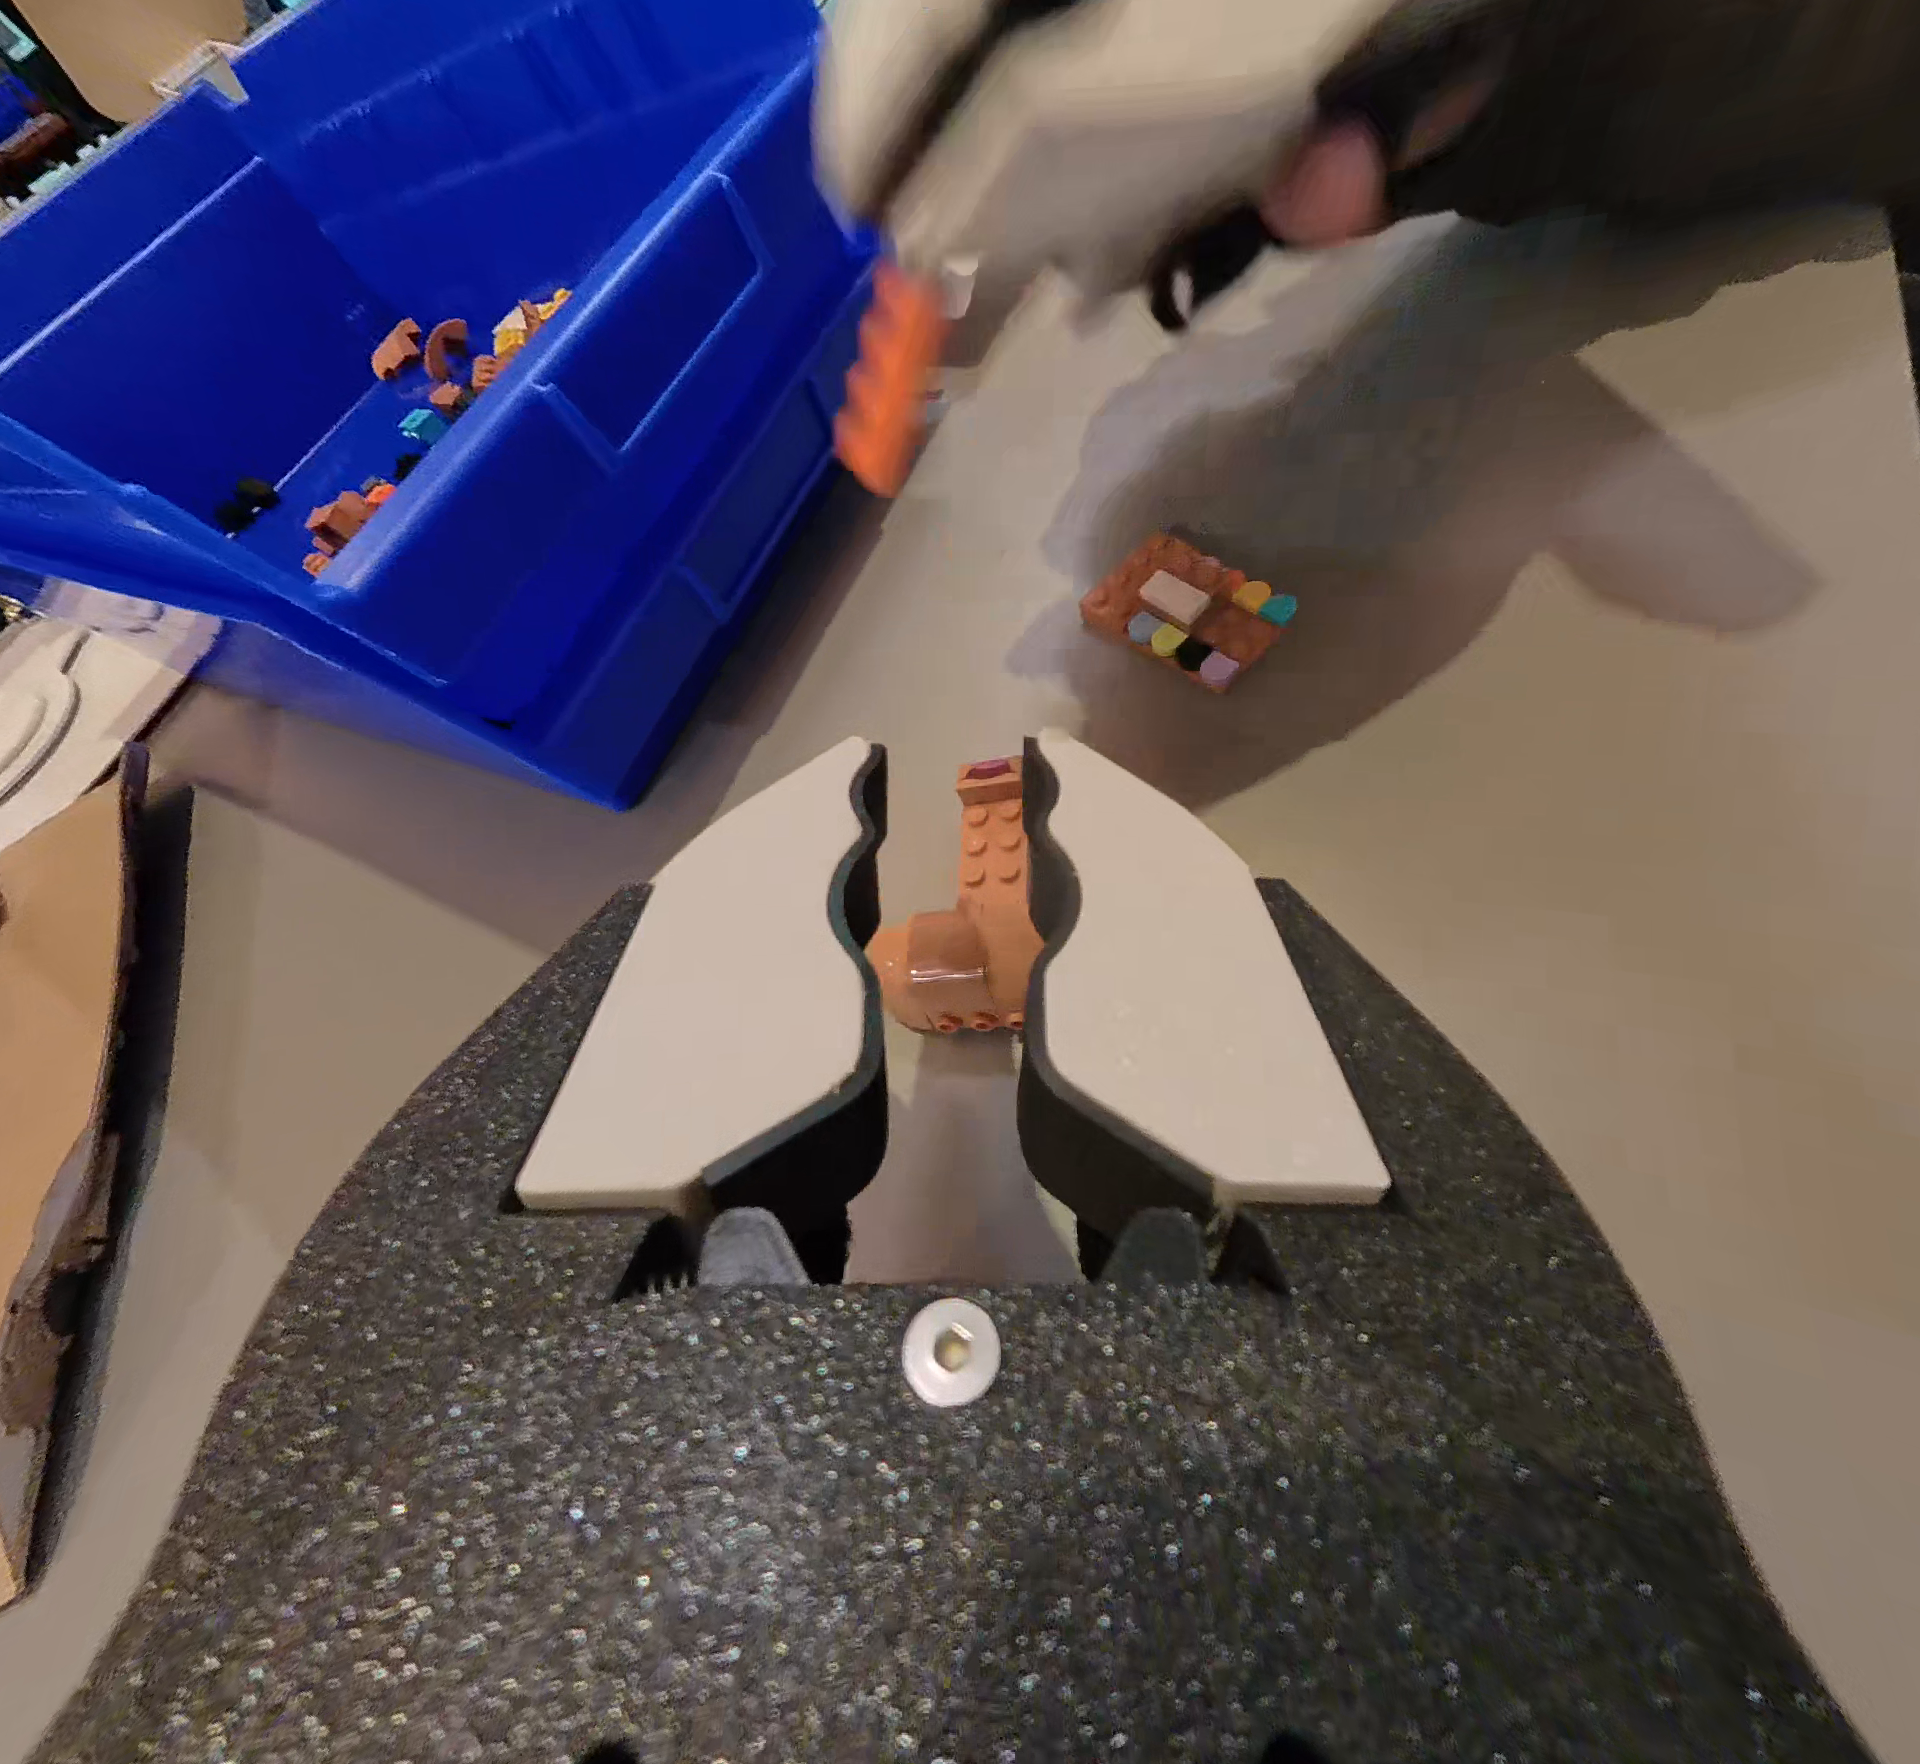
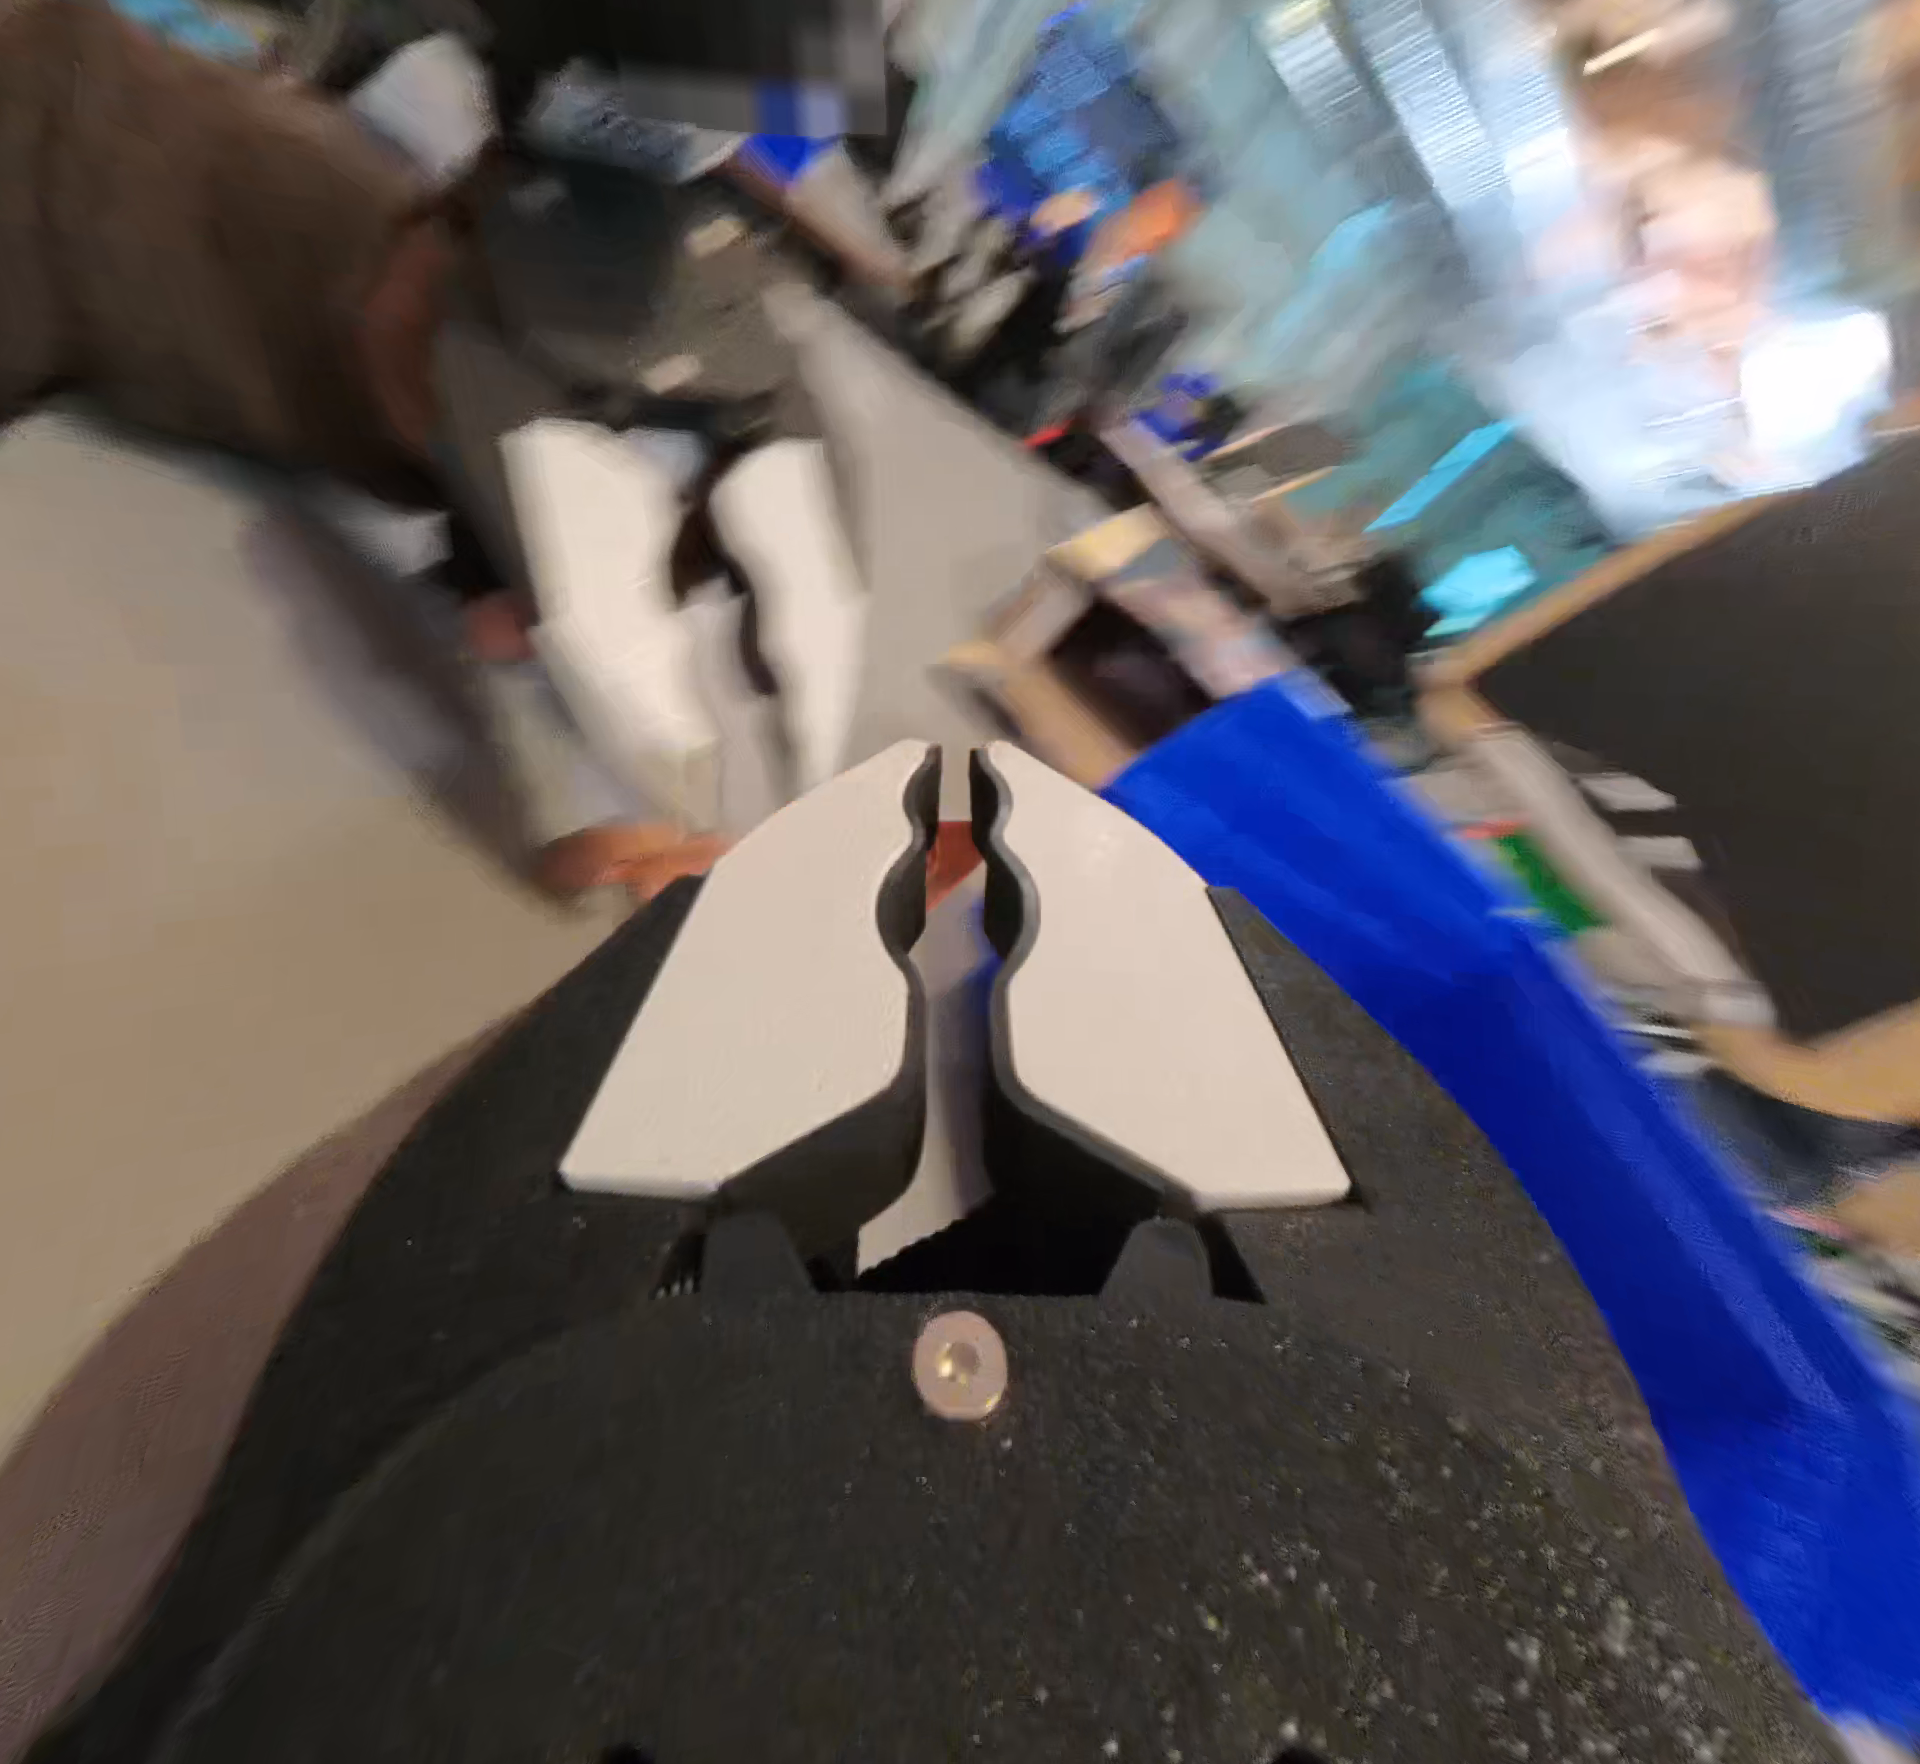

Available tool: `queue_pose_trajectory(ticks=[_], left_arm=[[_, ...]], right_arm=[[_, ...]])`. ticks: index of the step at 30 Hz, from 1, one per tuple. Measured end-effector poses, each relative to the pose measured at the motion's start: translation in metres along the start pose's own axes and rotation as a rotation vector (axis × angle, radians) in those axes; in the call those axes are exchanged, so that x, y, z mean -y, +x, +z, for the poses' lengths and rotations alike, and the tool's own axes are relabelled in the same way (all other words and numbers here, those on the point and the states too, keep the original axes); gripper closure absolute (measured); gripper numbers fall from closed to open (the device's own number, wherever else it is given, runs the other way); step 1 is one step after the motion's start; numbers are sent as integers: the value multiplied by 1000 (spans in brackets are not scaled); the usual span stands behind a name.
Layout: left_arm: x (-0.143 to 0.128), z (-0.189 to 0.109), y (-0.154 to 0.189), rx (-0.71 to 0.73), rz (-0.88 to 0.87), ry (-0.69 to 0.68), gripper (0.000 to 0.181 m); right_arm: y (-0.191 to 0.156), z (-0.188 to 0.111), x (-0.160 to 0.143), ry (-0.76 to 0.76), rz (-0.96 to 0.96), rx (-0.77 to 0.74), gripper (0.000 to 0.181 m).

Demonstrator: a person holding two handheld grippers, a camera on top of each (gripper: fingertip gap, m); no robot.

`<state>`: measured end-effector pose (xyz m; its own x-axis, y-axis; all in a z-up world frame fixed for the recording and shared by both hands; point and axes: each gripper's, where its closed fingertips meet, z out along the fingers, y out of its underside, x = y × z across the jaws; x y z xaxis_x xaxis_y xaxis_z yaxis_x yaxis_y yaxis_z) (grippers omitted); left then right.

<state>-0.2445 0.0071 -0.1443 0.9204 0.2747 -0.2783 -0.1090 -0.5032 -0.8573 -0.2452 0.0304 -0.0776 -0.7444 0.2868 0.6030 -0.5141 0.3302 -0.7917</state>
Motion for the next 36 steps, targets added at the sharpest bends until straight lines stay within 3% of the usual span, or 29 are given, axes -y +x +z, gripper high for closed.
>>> queue_pose_trajectory(ticks=[2,4,7,9,12,15,17,21,25,27,28,32,36], left_arm=[[-2,1,-2,11,-8,-13,157],[-5,2,-3,18,-14,-28,157],[-14,2,-9,49,-28,-69,156],[-17,2,-9,49,-44,-84,154],[-17,4,-1,-2,-57,-97,152],[-18,9,5,-41,-61,-119,149],[-20,16,10,-80,-85,-155,148],[-37,26,8,-103,-56,-351,148],[-49,25,3,-130,2,-524,148],[-50,25,8,-192,-2,-547,156],[-50,26,12,-230,-10,-539,163],[-47,28,15,-294,-120,-435,164],[-38,20,15,-369,-282,-311,164]], right_arm=[[57,-7,16,60,-20,-284,176],[113,-14,7,-28,50,-531,174],[137,0,-25,-153,281,-523,138],[127,7,-37,-173,355,-475,134],[103,6,-39,-214,256,-401,138],[51,11,-37,-262,185,-127,144],[14,14,-51,-354,149,52,144],[-32,18,-89,-547,21,244,144],[-47,20,-92,-554,35,307,144],[-50,20,-92,-549,50,326,147],[-50,21,-92,-543,60,332,147],[-54,20,-88,-515,63,352,146],[-52,21,-83,-469,-85,305,139]])
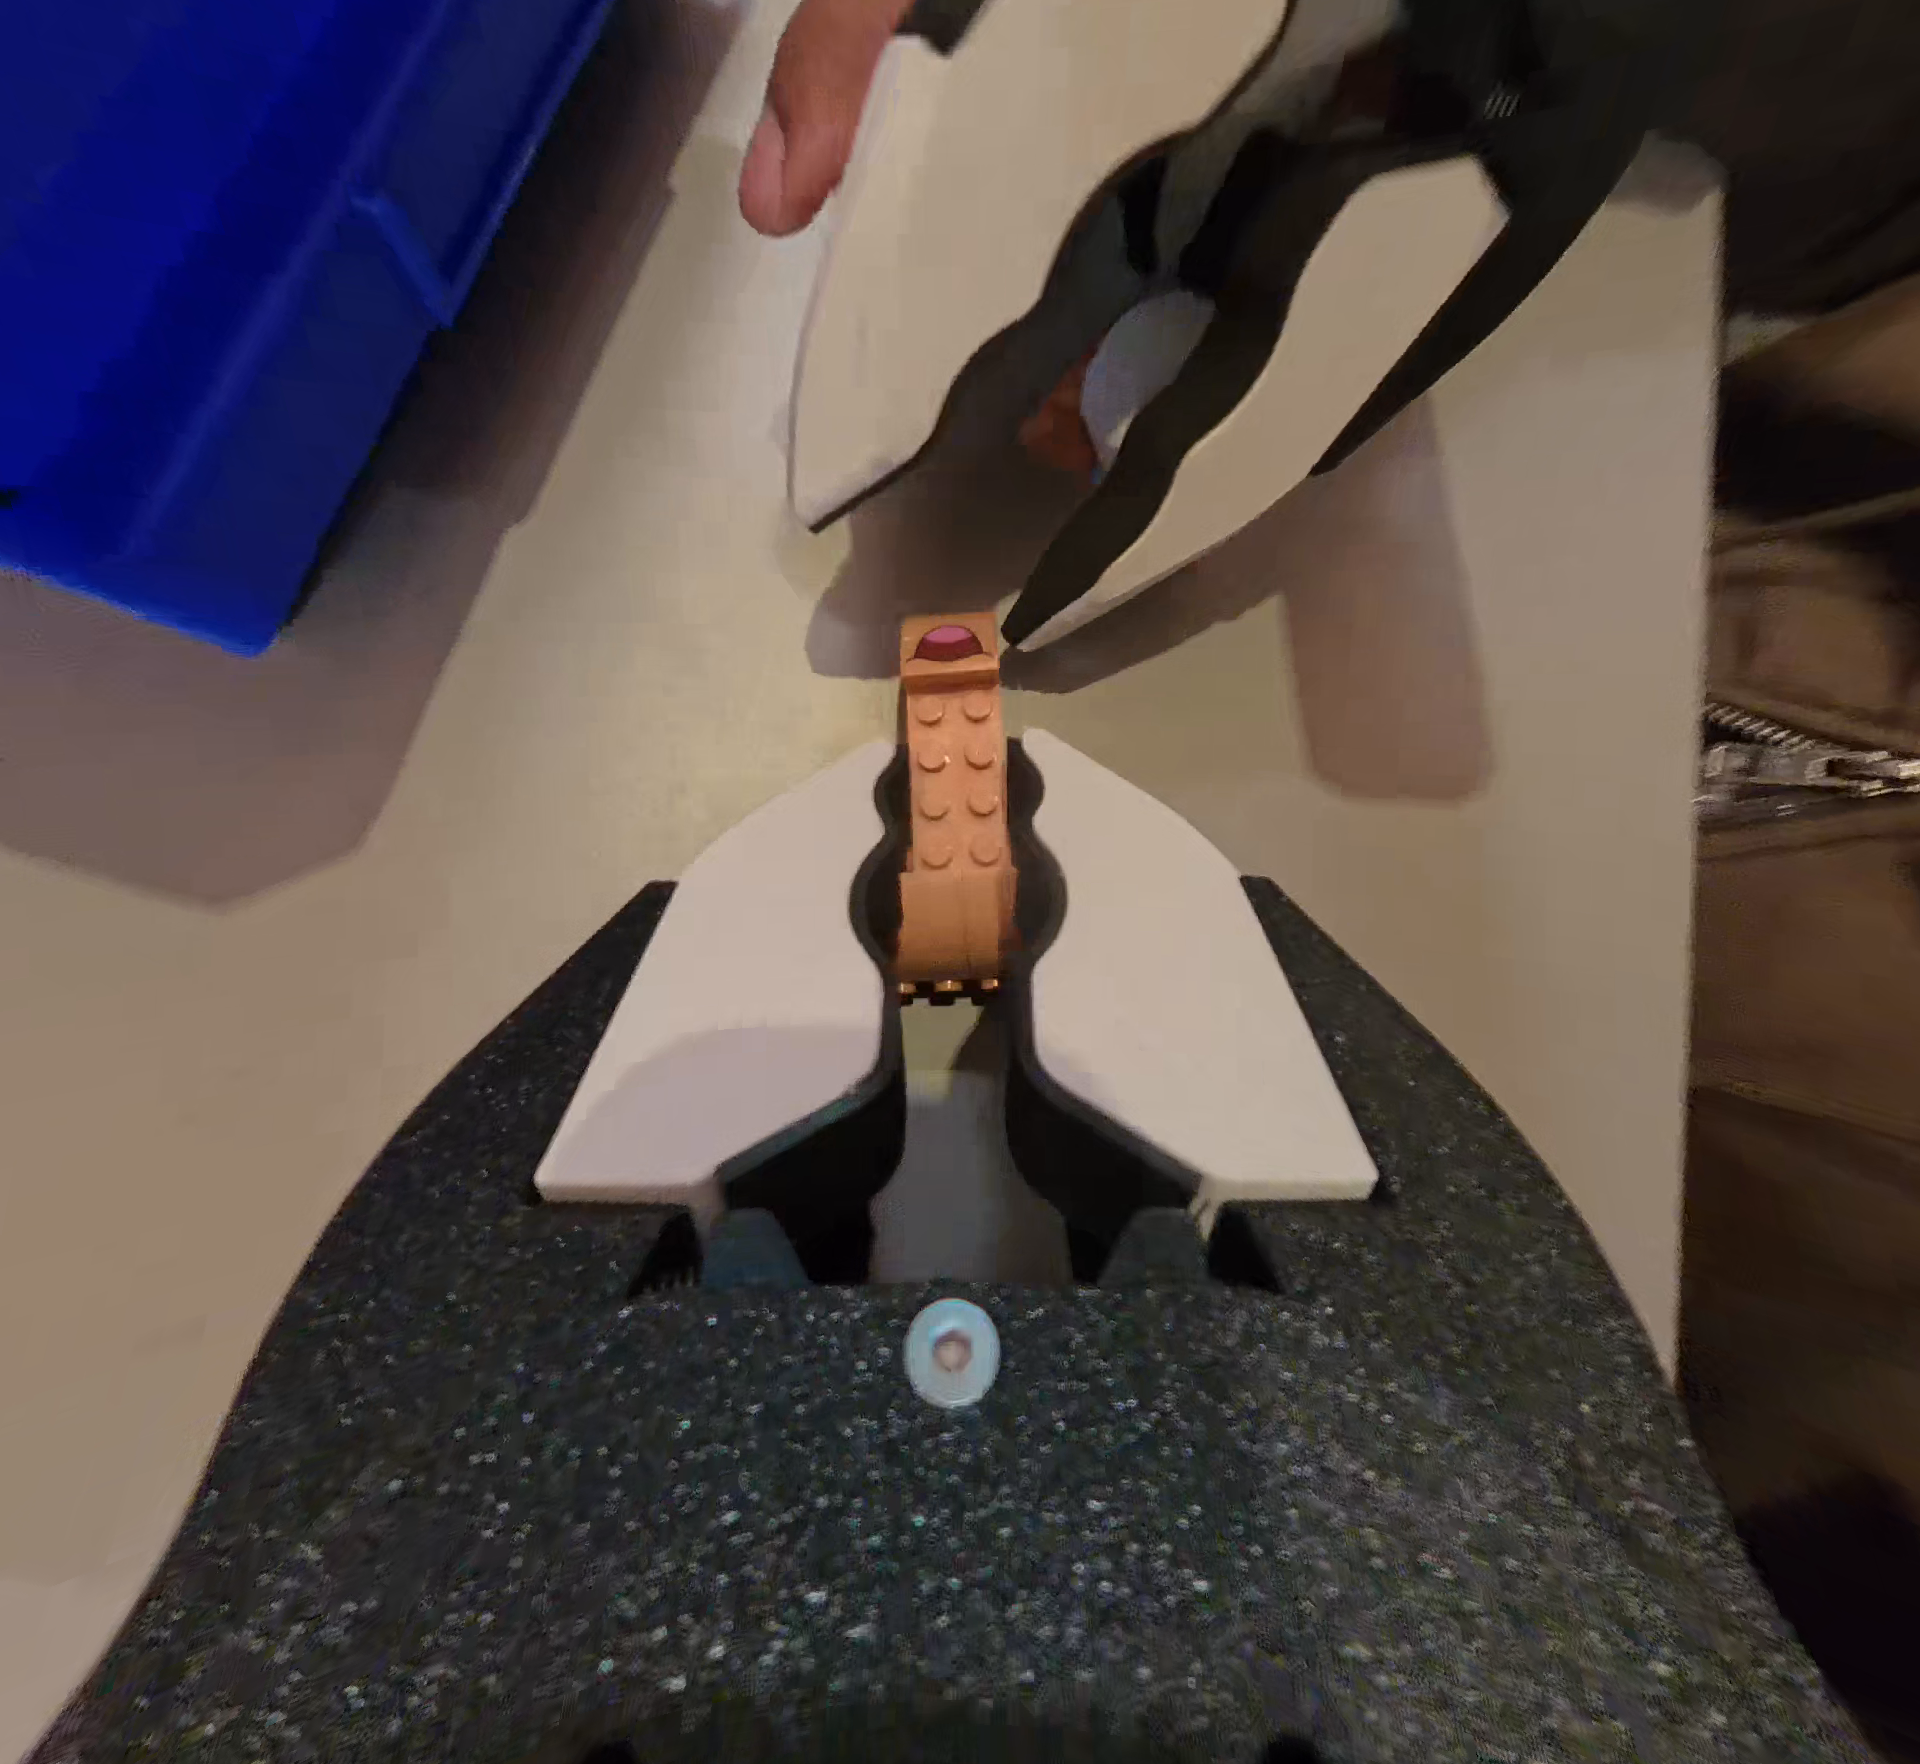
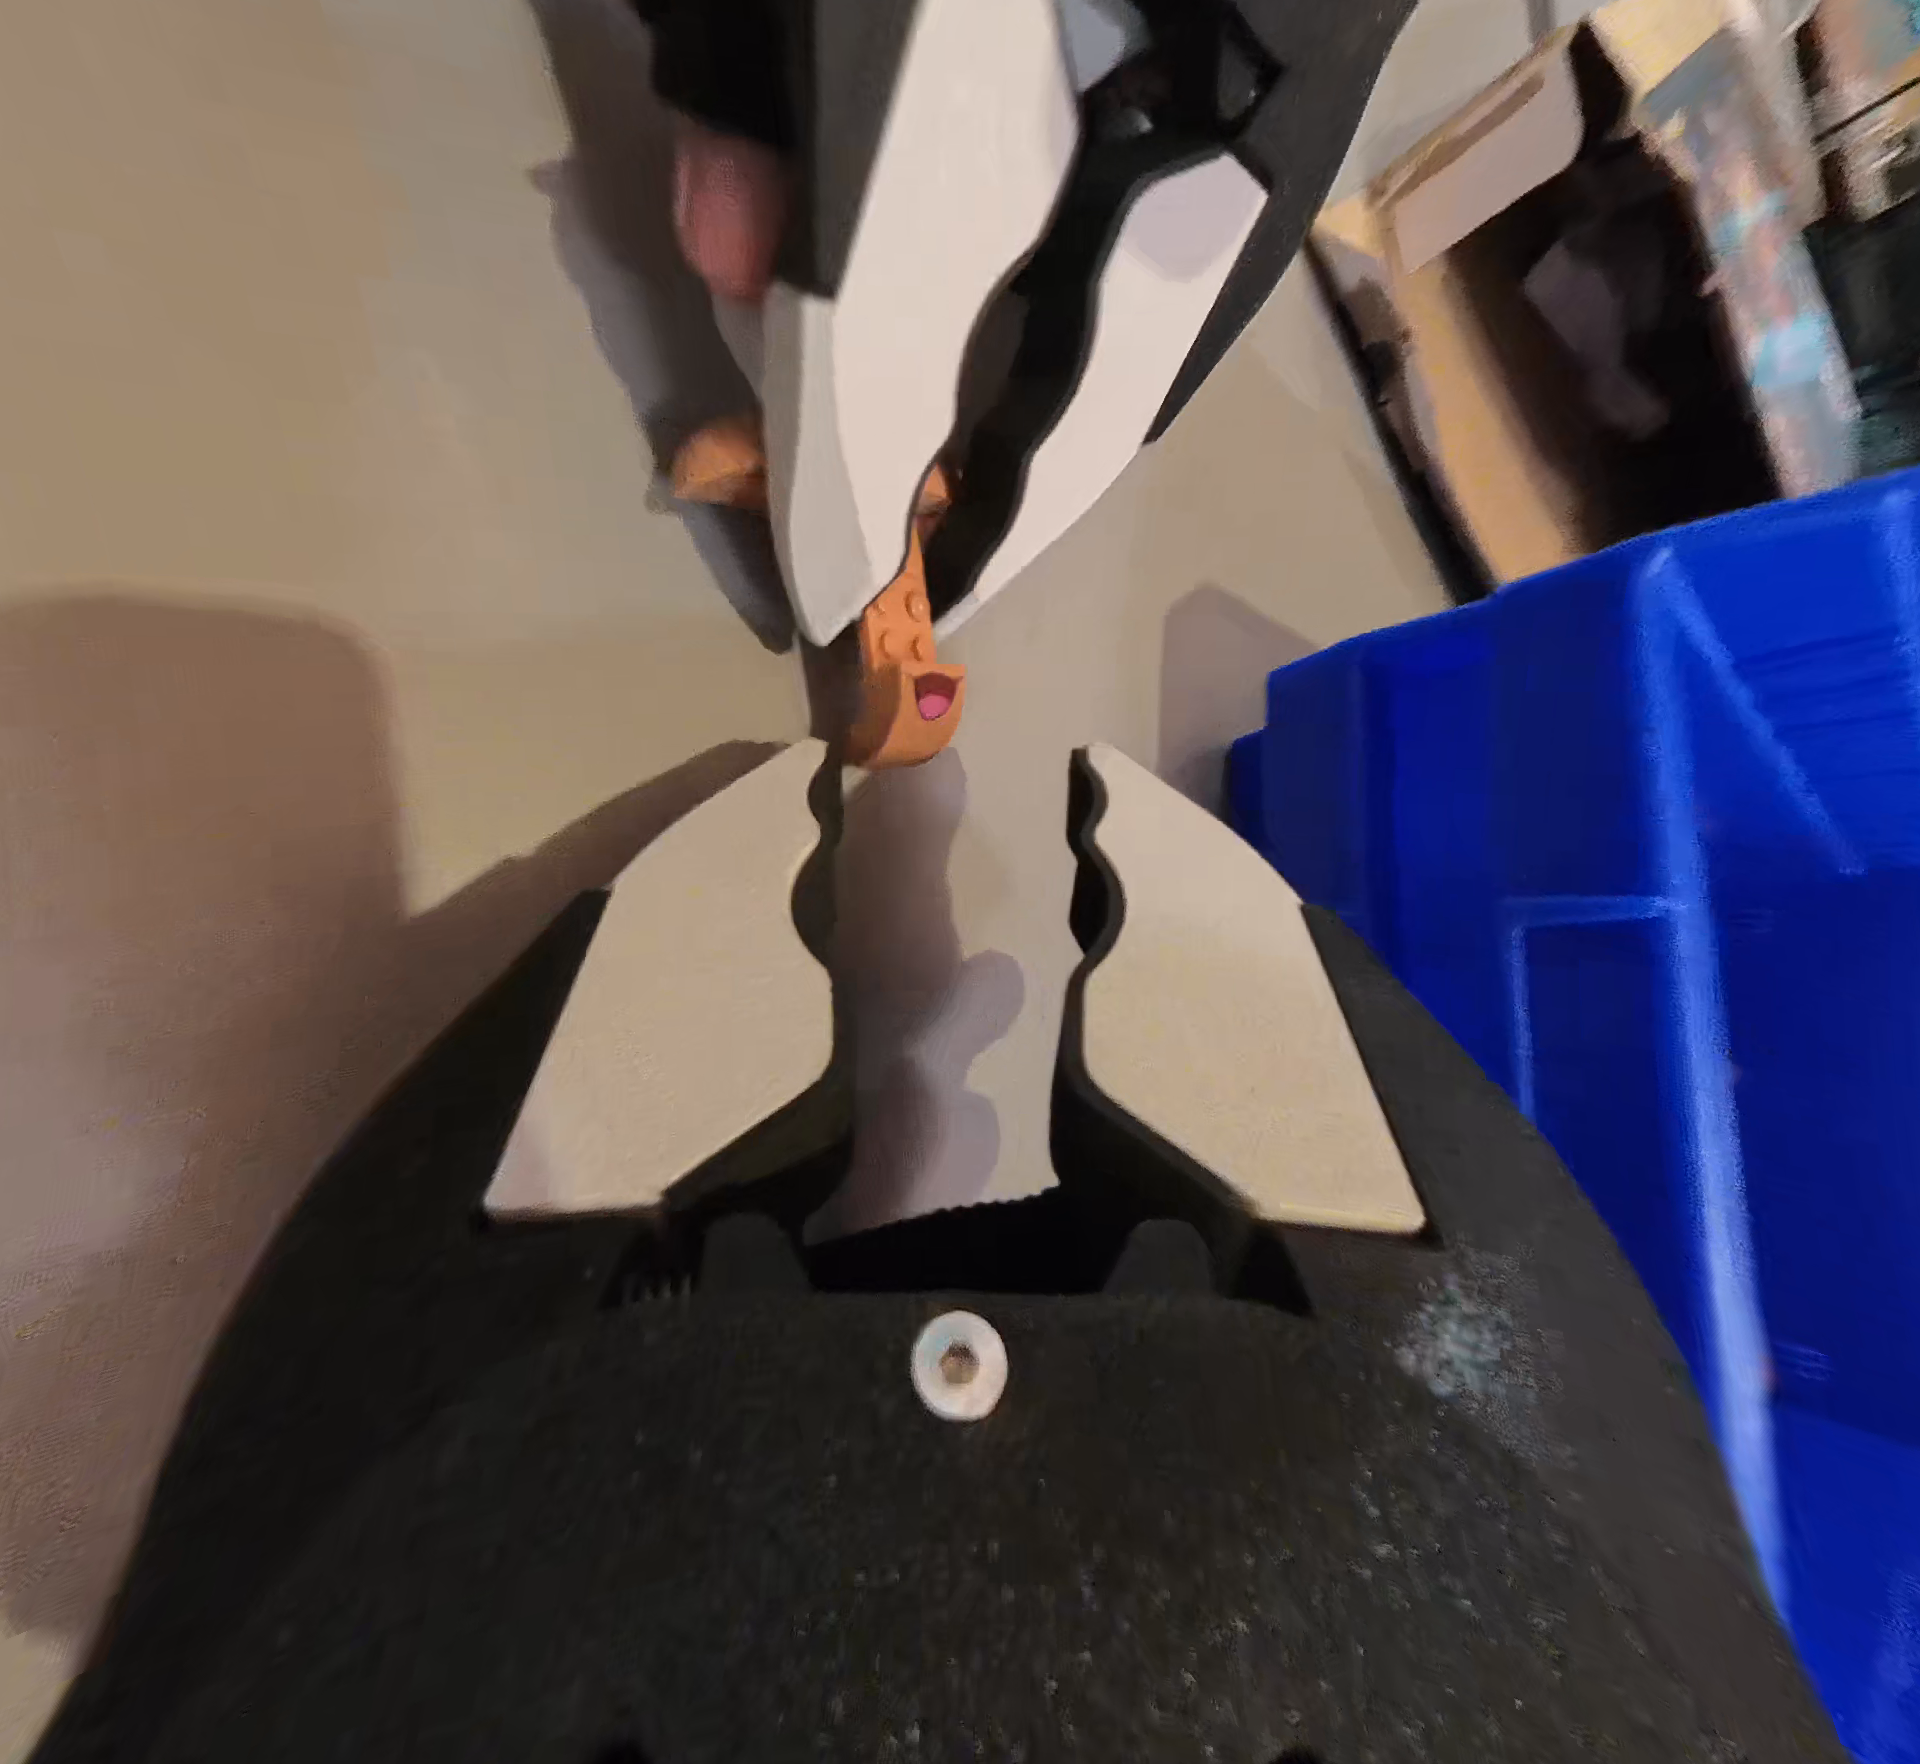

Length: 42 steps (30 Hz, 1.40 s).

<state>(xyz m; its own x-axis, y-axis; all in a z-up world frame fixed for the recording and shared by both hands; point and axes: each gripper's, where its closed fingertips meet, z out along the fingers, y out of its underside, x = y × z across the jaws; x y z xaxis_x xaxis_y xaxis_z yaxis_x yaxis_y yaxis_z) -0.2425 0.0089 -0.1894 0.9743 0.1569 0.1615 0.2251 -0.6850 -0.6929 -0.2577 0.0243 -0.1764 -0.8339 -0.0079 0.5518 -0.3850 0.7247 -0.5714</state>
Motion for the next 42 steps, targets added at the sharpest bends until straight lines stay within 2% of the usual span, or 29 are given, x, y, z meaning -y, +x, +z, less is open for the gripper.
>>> queue_pose_trajectory(ticks=[6,9,11,23,31,37,42], left_arm=[[14,-9,11,-169,-132,126,164],[17,-9,18,-235,-160,148,164],[17,-9,20,-255,-166,151,164],[4,7,17,-29,218,-3,164],[7,5,15,-26,202,36,162],[0,4,13,-3,231,2,142],[1,2,12,6,228,10,142]], right_arm=[[6,-5,11,12,-369,-220,139],[7,-5,17,-2,-487,-290,148],[2,-4,19,3,-525,-277,164],[-16,-1,11,14,-396,-83,165],[-7,-1,11,12,-379,-130,166],[-5,-2,12,13,-395,-152,166],[-4,-3,13,12,-398,-162,166]])
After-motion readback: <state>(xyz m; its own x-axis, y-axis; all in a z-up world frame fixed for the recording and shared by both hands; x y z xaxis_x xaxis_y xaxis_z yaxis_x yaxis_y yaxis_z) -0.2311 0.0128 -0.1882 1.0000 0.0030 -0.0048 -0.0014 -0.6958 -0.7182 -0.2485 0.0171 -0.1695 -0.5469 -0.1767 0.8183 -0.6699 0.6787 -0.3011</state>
